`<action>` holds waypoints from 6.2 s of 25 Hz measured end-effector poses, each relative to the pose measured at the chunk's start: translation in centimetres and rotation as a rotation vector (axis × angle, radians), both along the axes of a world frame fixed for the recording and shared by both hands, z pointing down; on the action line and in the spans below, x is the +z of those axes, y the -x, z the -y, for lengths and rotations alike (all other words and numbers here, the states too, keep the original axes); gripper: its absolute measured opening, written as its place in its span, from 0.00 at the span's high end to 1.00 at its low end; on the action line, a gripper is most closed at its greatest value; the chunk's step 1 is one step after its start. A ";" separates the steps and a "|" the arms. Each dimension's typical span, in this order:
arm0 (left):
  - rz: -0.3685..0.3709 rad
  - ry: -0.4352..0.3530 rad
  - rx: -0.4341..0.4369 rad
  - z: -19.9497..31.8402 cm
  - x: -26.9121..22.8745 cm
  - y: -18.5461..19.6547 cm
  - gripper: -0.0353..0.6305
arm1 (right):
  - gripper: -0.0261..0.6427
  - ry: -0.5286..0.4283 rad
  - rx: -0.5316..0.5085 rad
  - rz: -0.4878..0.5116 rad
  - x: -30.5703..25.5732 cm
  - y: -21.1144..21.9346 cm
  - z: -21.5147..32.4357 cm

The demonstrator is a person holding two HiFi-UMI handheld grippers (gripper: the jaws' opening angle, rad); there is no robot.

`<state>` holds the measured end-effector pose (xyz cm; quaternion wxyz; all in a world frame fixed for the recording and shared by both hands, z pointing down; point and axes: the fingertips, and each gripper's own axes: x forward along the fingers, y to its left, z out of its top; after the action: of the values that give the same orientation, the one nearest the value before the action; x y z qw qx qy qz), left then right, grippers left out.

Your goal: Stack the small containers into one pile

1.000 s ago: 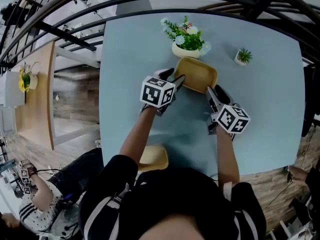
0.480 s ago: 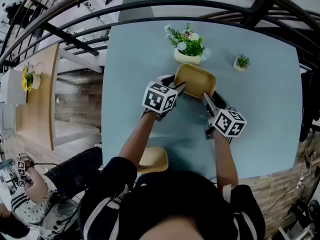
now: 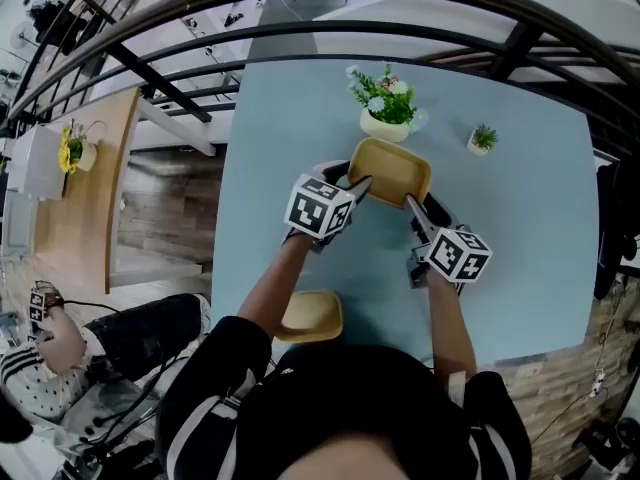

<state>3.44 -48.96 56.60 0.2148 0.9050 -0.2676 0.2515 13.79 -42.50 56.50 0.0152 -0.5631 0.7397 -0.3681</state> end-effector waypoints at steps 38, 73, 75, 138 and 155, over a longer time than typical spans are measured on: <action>-0.048 -0.181 -0.182 -10.3 -8.8 13.0 0.66 | 0.65 -0.160 -0.196 -0.031 -7.9 11.9 -8.1; -0.028 -0.106 -0.522 -22.1 -6.5 20.3 0.66 | 0.65 -0.098 -0.609 -0.028 -6.1 18.5 -15.8; -0.024 -0.096 -0.534 -22.8 -6.1 20.7 0.66 | 0.65 -0.086 -0.624 -0.026 -5.7 18.9 -16.5; -0.091 0.174 -0.640 -32.1 3.0 22.4 0.66 | 0.63 0.115 -0.720 -0.131 2.5 20.0 -23.7; -0.162 0.018 -0.661 -29.9 -1.8 23.5 0.66 | 0.70 -0.110 -0.561 -0.134 -3.0 17.9 -20.7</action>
<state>-20.03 -19.10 54.77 0.3133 0.7843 -0.5264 0.0978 -4.06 -21.79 53.49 -0.1057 -0.3579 0.8847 -0.2795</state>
